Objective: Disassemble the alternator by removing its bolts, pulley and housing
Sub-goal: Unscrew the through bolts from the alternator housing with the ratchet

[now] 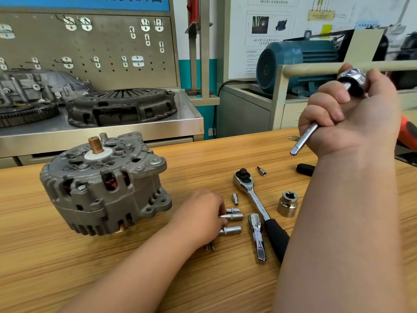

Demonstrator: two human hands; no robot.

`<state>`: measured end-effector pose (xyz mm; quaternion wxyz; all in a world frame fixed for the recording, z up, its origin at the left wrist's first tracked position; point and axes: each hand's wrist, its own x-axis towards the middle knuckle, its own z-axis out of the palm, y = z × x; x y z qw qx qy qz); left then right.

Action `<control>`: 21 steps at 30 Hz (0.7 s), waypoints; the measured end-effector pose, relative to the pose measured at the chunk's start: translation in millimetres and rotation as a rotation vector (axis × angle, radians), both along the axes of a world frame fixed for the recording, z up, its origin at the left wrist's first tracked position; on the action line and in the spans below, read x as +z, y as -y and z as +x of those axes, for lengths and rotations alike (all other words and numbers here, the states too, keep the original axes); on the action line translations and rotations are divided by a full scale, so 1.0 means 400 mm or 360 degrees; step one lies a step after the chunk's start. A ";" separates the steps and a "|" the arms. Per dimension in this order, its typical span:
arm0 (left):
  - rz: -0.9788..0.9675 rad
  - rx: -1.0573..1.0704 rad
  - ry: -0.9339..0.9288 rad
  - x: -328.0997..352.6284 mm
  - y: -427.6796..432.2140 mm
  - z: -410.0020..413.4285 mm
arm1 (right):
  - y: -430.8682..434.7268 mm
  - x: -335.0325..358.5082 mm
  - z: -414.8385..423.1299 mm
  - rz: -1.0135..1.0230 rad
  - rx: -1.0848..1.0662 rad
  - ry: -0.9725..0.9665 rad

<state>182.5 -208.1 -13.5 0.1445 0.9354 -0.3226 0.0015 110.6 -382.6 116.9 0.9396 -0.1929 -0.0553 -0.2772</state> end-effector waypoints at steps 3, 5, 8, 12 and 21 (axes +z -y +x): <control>-0.0024 -0.0011 -0.0005 -0.006 0.000 0.002 | -0.001 -0.001 0.004 0.0006 0.0007 0.0003; -0.0116 -0.0029 -0.0020 -0.002 -0.004 -0.001 | -0.002 -0.004 0.010 0.0011 0.0020 0.0001; -0.0378 0.0002 -0.0102 0.019 -0.012 -0.006 | -0.008 -0.009 0.024 0.0025 0.0032 -0.0039; -0.0953 0.0091 -0.0593 0.043 -0.027 -0.007 | -0.027 -0.018 0.049 0.0092 0.0077 -0.0125; -0.2042 -0.0047 -0.1649 0.064 -0.048 -0.019 | -0.062 -0.022 0.077 0.0082 0.0157 -0.0168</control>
